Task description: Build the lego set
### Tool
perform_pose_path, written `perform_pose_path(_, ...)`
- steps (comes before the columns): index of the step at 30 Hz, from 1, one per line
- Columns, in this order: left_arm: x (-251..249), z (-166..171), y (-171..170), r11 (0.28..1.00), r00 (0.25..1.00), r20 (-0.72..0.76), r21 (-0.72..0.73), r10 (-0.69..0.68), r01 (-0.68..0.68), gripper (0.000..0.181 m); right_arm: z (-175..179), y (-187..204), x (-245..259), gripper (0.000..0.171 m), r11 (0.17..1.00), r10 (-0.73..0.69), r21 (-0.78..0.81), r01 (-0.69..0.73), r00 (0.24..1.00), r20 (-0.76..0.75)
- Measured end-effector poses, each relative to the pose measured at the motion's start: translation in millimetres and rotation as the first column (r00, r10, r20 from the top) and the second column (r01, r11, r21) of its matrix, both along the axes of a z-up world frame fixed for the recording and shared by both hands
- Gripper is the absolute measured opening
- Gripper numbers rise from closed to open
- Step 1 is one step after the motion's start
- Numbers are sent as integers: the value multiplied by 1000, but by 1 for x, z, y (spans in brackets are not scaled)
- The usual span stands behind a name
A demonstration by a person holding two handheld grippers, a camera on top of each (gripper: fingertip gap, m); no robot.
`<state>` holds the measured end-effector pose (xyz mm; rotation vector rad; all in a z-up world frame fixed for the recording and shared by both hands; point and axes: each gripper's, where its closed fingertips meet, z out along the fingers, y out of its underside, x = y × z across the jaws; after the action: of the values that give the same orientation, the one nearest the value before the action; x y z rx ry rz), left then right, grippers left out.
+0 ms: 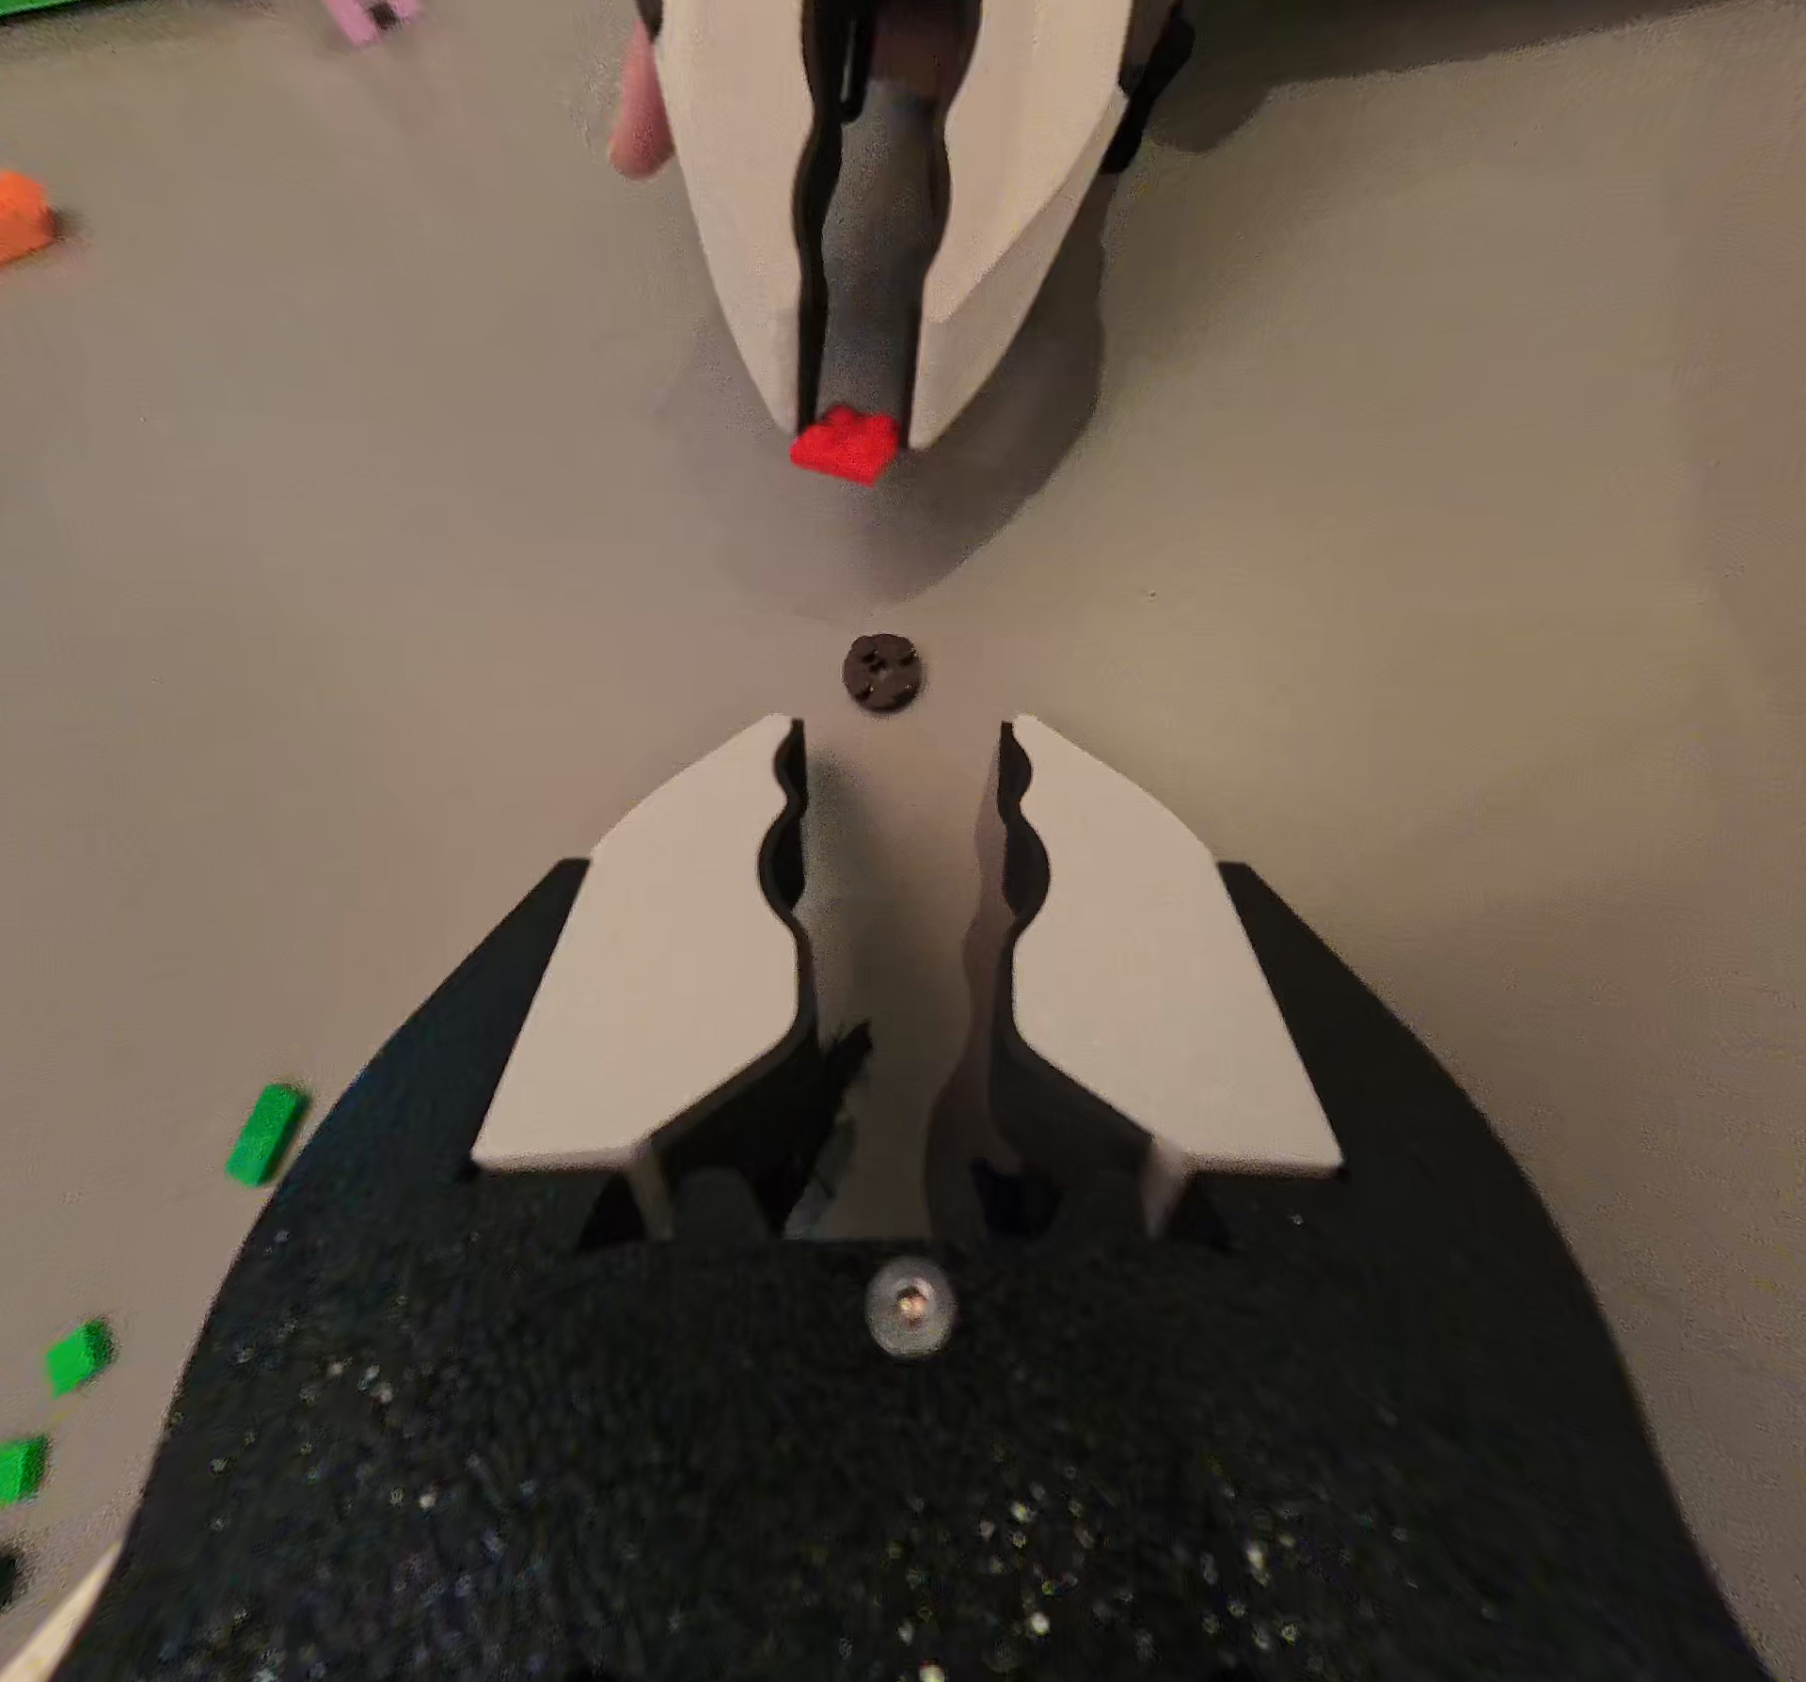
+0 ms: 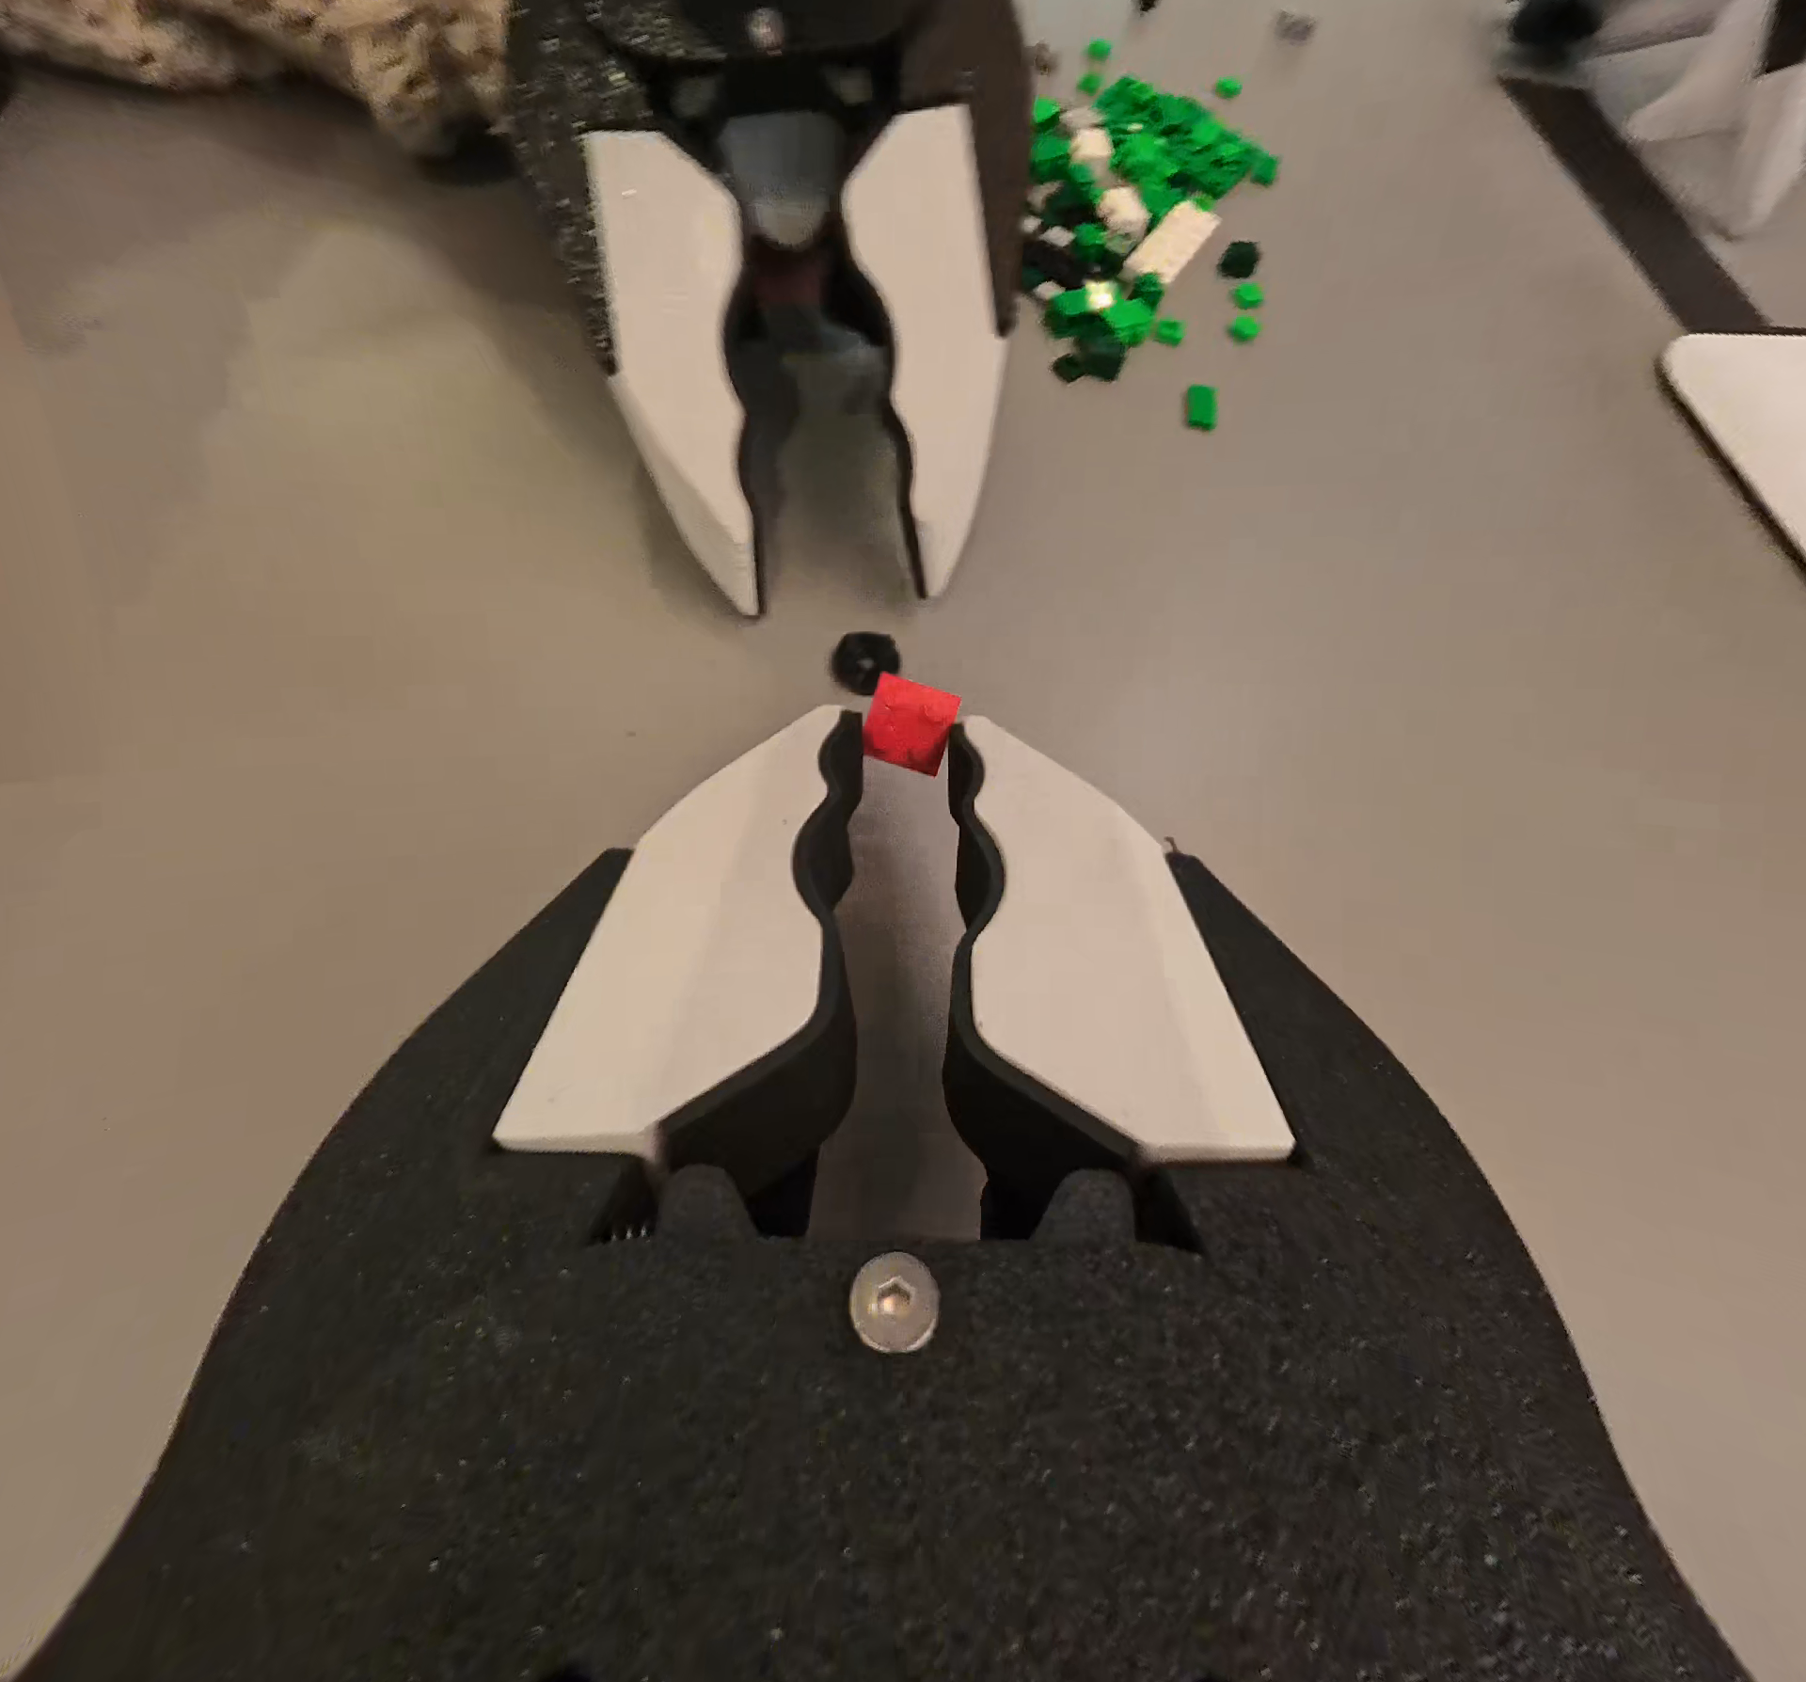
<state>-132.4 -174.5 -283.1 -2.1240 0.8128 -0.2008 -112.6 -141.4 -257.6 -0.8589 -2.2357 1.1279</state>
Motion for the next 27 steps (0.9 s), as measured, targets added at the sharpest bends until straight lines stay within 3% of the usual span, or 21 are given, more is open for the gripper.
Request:
perform_pose_path(5, 1, -2, 6, 995, 995, 20, -26, -95, 95, 37, -5, -17, -2, 16, 991, 95, 91, -97, 995, 29)
perform_pose_path(13, -11, 7, 0, 995, 992, 85, 23, -97, 95, 42, -18, -22, -14, 16, 950, 192, 217, -226, 967, 167)
perform_pose_path(22, 2, 9, -7, 977, 981, 28, 93, -194, 190, 32, -24, -26, -17, 17, 929, 235, 227, -291, 941, 244)
perform_pose_path(27, 13, 7, -5, 963, 969, -94, 130, -227, 238, 32, -24, -24, -16, 16, 926, 235, 235, -295, 938, 253)
